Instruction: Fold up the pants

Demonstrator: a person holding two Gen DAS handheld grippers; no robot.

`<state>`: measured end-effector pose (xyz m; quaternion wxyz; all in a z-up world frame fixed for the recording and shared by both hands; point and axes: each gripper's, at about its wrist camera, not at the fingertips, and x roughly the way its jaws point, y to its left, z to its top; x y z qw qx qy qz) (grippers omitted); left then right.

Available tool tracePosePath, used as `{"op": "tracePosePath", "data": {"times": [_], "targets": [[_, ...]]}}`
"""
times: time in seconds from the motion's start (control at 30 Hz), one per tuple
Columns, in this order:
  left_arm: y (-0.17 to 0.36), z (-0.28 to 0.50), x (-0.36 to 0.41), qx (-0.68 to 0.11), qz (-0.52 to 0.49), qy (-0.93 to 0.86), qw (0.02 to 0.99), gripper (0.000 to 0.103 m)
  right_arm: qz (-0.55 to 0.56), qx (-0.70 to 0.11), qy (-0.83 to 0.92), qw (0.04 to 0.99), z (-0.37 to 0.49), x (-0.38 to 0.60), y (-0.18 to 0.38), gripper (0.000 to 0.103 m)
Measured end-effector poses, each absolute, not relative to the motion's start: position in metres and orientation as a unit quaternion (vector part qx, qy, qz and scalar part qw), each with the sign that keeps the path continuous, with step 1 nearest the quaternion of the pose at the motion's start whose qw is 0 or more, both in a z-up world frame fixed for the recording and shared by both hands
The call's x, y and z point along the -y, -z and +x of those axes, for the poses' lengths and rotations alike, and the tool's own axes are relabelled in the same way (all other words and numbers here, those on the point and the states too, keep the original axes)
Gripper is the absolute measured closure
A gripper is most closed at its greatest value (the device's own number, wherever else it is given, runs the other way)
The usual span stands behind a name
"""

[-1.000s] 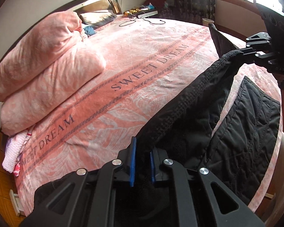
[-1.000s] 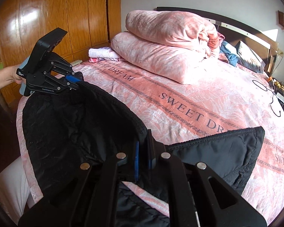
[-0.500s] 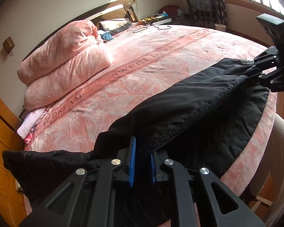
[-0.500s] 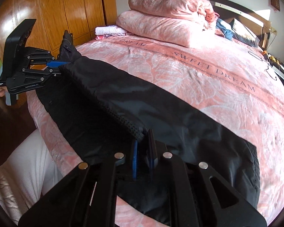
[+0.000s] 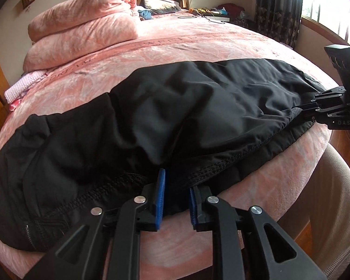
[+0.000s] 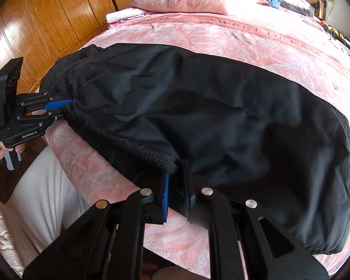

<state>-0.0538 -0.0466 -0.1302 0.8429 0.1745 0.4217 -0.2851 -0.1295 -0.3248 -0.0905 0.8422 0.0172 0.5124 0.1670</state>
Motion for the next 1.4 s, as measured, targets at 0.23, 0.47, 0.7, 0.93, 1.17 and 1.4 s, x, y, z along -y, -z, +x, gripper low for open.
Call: {"op": "tracePosePath", "data": {"times": [0.23,0.47,0.7,0.93,1.17,1.4], "targets": [[0.112,-0.055,0.035,-0.436,0.118,0.319,0.833,0.067,0.034,-0.517,-0.171,0.838,-0.135,0.326,0.080,0.075],[0.080,-0.059,0.017,-0.451,0.038,0.335,0.826,0.005,0.056,-0.479,-0.170,0.859,-0.167,0.343,0.033,0.024],[0.072,-0.052,0.007,-0.459,-0.004,0.317,0.830,0.005,0.191,-0.426,-0.058,0.883,-0.177,0.440,0.008,0.024],[0.077,-0.038,0.006,-0.461,-0.023,0.292,0.837,0.005,0.281,-0.456,0.052,0.843,-0.178,0.532,0.057,0.028],[0.090,-0.028,0.008,-0.474,-0.016,0.274,0.837,0.005,0.362,-0.502,-0.016,0.785,-0.171,0.540,0.113,0.022],[0.110,-0.013,-0.004,-0.499,-0.030,0.234,0.834,0.005,0.330,-0.510,-0.039,0.793,-0.171,0.521,0.106,0.057]]}}
